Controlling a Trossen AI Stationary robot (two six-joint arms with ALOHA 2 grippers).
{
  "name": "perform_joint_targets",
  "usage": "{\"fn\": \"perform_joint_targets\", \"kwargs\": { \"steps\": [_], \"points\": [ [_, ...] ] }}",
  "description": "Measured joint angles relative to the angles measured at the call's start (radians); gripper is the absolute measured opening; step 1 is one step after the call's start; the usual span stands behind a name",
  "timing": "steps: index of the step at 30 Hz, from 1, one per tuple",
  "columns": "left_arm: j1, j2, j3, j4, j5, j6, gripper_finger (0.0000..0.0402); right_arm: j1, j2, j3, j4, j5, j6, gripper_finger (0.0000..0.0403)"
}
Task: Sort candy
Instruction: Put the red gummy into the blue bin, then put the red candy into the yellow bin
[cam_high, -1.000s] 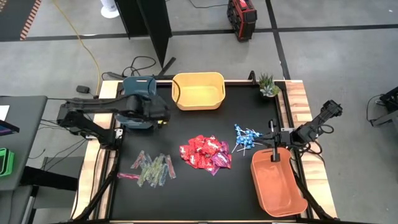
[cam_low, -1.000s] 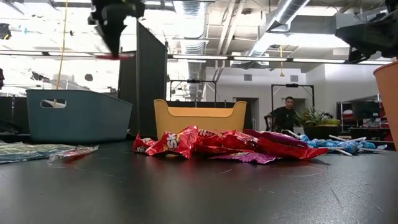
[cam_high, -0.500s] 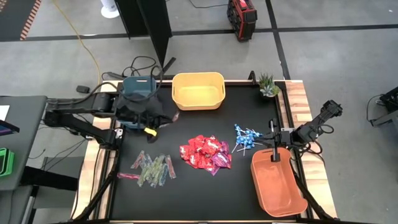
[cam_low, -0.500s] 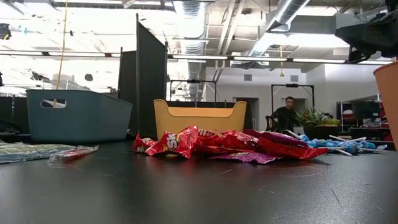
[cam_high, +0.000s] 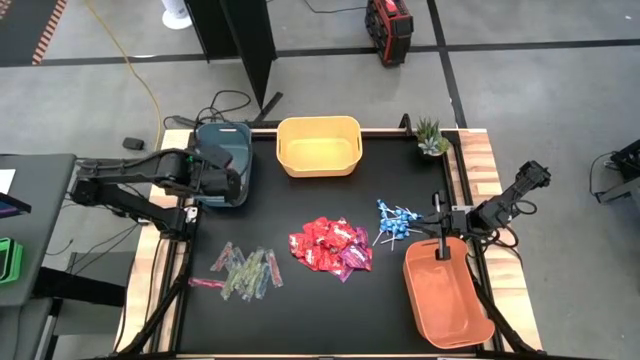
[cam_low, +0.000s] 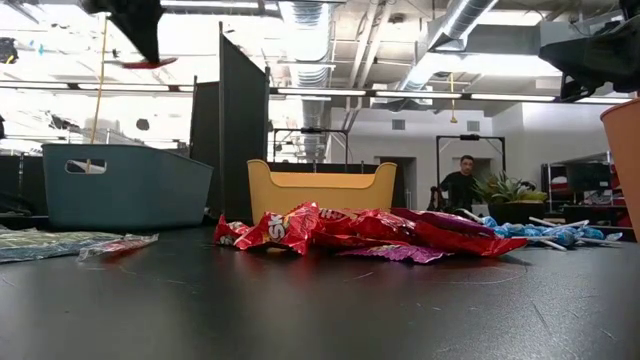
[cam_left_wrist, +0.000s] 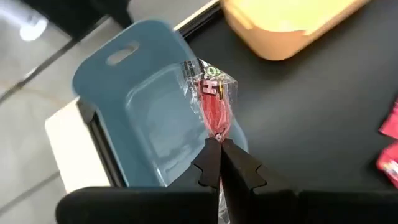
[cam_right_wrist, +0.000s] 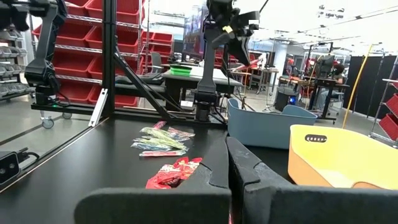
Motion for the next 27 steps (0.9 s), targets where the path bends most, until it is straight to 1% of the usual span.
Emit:
{"fn": "perform_joint_targets", "kwargs": {
  "steps": [3,6,10,14,17,20,24,27],
  "points": [
    [0.0,-0.012,-0.05,-0.001,-0.043,-0.056,0.0003,0.0,0.0,0.0,0.0,0.0,0.0,0.0002],
    [0.006,-0.01,-0.099,-0.004,-0.091,-0.083,0.003,0.0,0.0,0.0,0.003,0.0,0.001,0.0002],
    [0.047,-0.011,-0.157,-0.007,-0.102,-0.108,0.0099,0.0,0.0,0.0,0.014,0.0,0.009,0.0002],
    [0.09,-0.01,-0.2,-0.006,-0.103,-0.11,0.0176,0.0,0.0,0.0,0.037,0.0,0.062,0.0002],
    [0.1,-0.011,-0.203,0.004,-0.117,-0.073,0.0216,0.0,0.0,0.0,0.058,0.0,0.071,0.0002],
    [0.086,-0.011,-0.203,0.061,-0.104,-0.005,0.0235,0.0,0.0,0.0,0.061,0.0,0.071,0.0002],
    [0.032,-0.011,-0.203,0.176,-0.028,0.11,0.0239,0.0,0.0,0.0,0.062,0.0,0.071,0.0002],
    [-0.027,-0.011,-0.203,0.269,0.025,0.173,0.024,0.0,0.0,0.0,0.064,0.0,0.104,0.0002]
  ]
}}
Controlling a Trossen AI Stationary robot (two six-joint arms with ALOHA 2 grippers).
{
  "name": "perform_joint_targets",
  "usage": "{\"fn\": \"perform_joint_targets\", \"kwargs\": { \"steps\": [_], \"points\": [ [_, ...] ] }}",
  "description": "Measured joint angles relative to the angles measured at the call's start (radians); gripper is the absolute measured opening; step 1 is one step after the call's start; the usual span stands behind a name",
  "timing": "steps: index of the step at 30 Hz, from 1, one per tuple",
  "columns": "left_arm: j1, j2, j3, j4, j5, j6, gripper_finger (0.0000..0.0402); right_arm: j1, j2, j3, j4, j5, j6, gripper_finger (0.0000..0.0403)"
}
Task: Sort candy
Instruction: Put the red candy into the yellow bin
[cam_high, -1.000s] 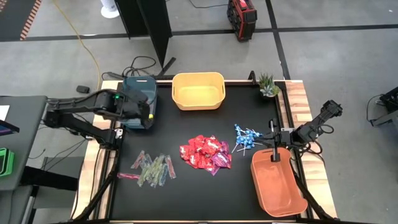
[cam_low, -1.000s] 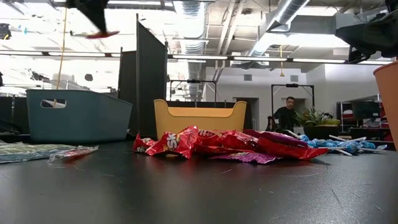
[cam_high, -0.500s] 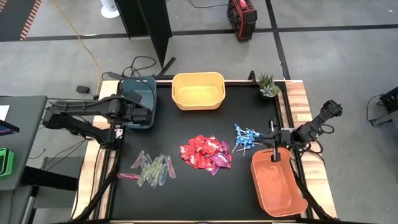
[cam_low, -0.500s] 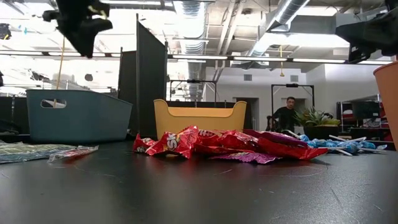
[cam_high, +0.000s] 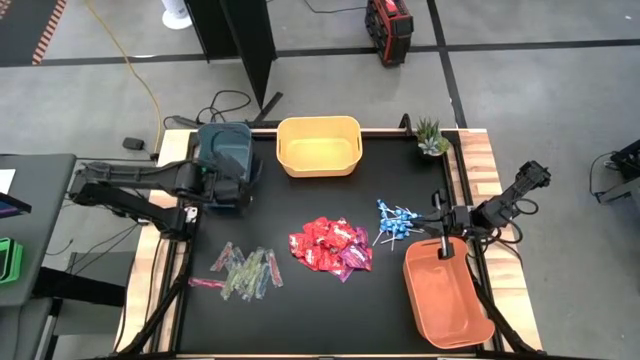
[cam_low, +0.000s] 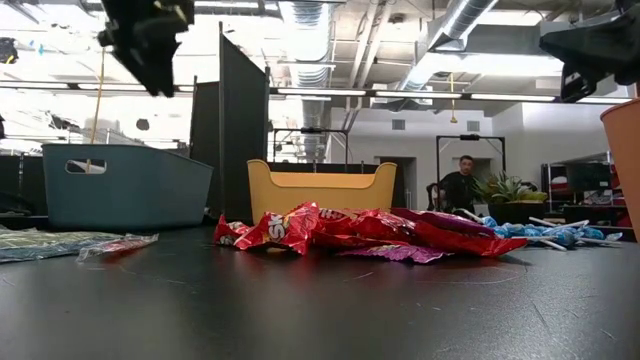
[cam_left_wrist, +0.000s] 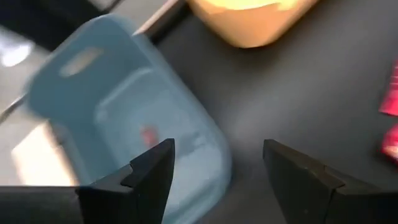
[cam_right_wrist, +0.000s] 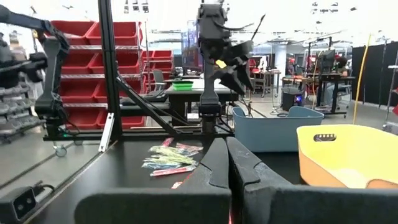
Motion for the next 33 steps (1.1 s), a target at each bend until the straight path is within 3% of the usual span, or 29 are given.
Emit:
{"fn": "perform_joint_targets", "kwargs": {
  "steps": [9,16,22,33],
  "points": [
    [-0.199,0.02,0.0,0.193,0.102,0.045,0.024,-0.023,0.0,0.0,-0.004,0.0,0.085,0.0002],
    [-0.274,0.196,0.0,0.216,0.226,0.07,0.024,-0.06,0.0,0.0,-0.013,-0.001,0.15,0.0002],
    [-0.301,0.363,0.0,0.357,0.231,0.14,0.024,-0.066,0.0,0.0,-0.011,-0.001,0.15,0.0002],
    [-0.286,0.574,0.0,0.593,0.116,0.487,0.024,-0.066,0.0,0.0,-0.007,-0.001,0.151,0.0002]
  ]
}}
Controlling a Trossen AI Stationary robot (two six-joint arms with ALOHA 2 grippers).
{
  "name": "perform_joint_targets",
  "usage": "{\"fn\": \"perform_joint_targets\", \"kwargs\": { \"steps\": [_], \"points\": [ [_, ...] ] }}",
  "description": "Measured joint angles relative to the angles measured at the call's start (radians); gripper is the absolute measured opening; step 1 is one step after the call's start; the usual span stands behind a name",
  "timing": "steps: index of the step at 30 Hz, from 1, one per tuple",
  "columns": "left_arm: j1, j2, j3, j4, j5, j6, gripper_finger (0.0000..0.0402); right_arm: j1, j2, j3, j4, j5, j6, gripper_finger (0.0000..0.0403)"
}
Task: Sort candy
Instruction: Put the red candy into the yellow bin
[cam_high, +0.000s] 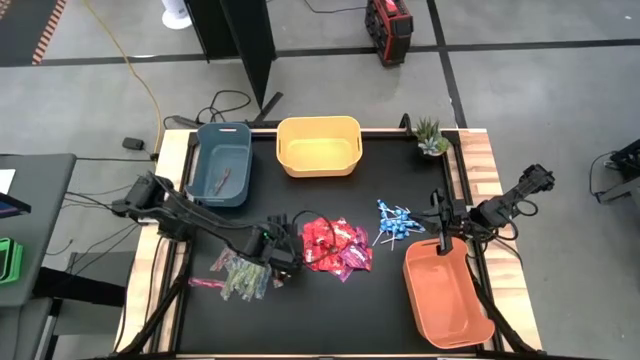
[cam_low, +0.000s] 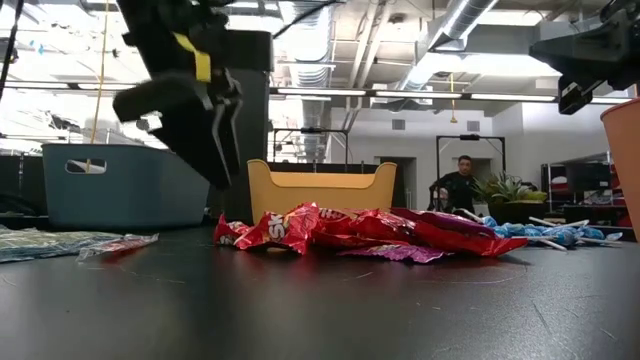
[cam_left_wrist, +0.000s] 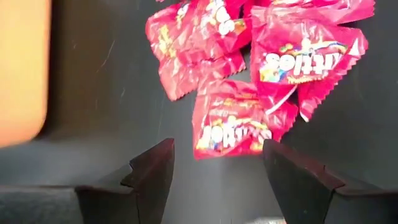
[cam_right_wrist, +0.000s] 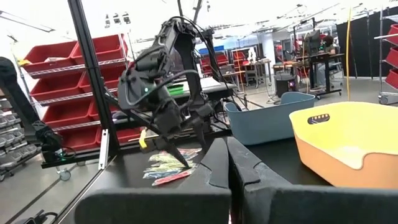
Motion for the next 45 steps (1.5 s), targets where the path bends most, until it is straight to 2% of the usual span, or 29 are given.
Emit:
{"fn": "perform_joint_targets", "kwargs": {
  "steps": [4,10,17,21,27,30,35,40,43,45],
  "points": [
    [0.028,0.042,0.0,0.016,0.013,0.06,0.024,0.0,0.0,0.0,0.0,0.0,0.0,0.0002],
    [0.061,0.09,0.0,0.036,0.147,0.12,0.024,0.0,0.0,0.0,0.0,0.0,0.0,0.0002],
    [0.11,0.146,0.005,0.046,0.222,0.125,0.0227,0.0,0.0,0.0,-0.002,0.0,-0.001,0.0002],
    [0.118,0.142,0.004,0.042,0.225,0.135,0.0171,0.0,0.0,0.0,-0.004,0.0,-0.001,0.0002],
    [0.142,0.135,0.002,0.026,0.22,0.149,0.0033,0.0,0.0,0.0,-0.006,0.0,-0.002,0.0002],
    [0.145,0.12,0.004,0.018,0.221,0.139,0.0019,0.0,0.0,0.0,-0.006,0.0,-0.002,0.0002],
    [0.142,0.055,0.069,-0.109,0.161,0.142,0.0023,0.0,0.0,0.0,-0.006,0.0,-0.002,0.0002],
    [0.15,-0.098,0.092,-0.098,0.139,0.214,0.0017,0.0,0.0,0.0,-0.006,0.0,-0.002,0.0002],
    [0.159,-0.222,0.095,-0.013,0.191,0.3,0.0017,0.0,0.0,0.0,-0.008,0.0,-0.002,0.0002],
    [0.171,-0.304,0.096,0.064,0.29,0.365,0.0017,0.0,0.0,0.0,-0.009,0.0,-0.002,0.0002]
  ]
}}
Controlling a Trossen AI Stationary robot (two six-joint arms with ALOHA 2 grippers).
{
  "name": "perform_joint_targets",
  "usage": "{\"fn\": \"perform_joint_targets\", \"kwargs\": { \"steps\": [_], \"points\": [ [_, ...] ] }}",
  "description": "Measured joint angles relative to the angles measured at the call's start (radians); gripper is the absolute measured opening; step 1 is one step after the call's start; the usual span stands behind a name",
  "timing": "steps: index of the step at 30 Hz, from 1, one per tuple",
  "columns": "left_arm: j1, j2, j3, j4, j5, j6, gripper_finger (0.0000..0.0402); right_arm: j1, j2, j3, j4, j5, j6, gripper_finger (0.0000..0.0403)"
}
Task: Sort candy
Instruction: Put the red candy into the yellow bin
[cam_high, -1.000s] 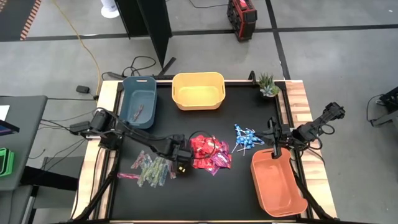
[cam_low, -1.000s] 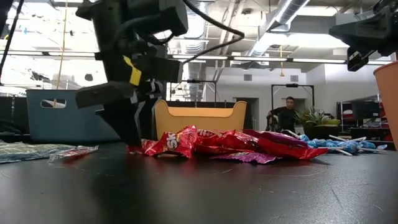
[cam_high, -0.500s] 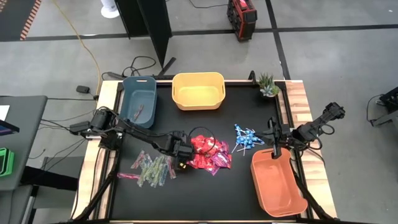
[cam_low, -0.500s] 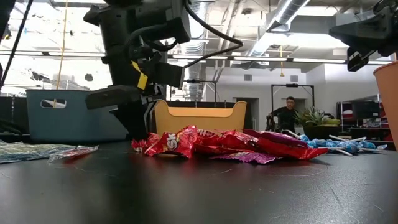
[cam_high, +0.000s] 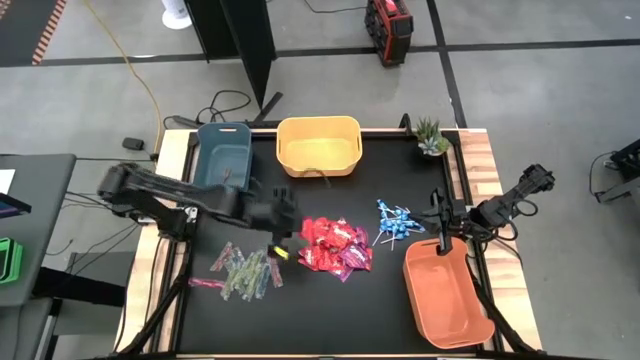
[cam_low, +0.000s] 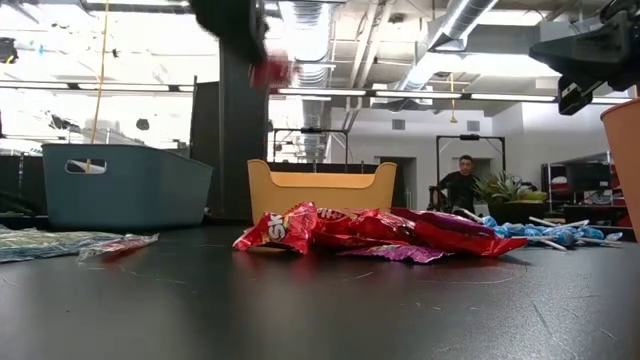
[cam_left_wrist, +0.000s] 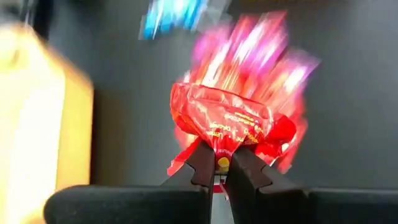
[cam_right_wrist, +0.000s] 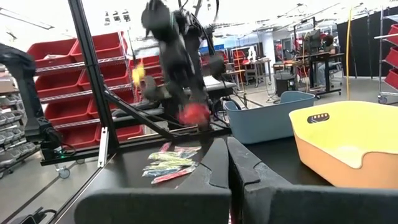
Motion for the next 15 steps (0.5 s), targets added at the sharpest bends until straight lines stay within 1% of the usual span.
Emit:
{"fn": "perform_joint_targets", "kwargs": {
  "steps": [5,6,7,9,12,13,14,15],
  "points": [
    [0.036,-0.16,0.002,0.223,0.389,0.112,0.0017,0.0,0.0,0.0,-0.008,0.0,0.0,0.0002],
    [0.039,-0.183,0.003,0.249,0.442,0.126,0.0017,0.0,0.0,0.0,-0.009,0.0,0.0,0.0002],
    [0.039,-0.202,0.004,0.263,0.472,0.138,0.0017,0.0,0.0,0.0,-0.014,0.0,0.0,0.0002],
    [0.039,-0.224,0.004,0.263,0.488,0.149,0.0017,0.0,0.0,0.0,-0.02,0.0,0.001,0.0002],
    [0.04,-0.227,0.002,0.253,0.471,0.142,0.0017,0.0,0.0,0.0,-0.02,0.0,0.002,0.0002],
    [0.04,-0.227,0.001,0.253,0.431,0.138,0.0017,0.0,0.0,0.0,-0.02,0.0,0.002,0.0002],
    [0.04,-0.223,0.001,0.256,0.353,0.133,0.0017,0.0,0.0,0.0,-0.019,0.0,0.001,0.0002],
    [0.041,-0.22,0.001,0.261,0.24,0.121,0.0017,0.0,0.0,0.0,-0.019,0.0,0.001,0.0002]
  ]
}}
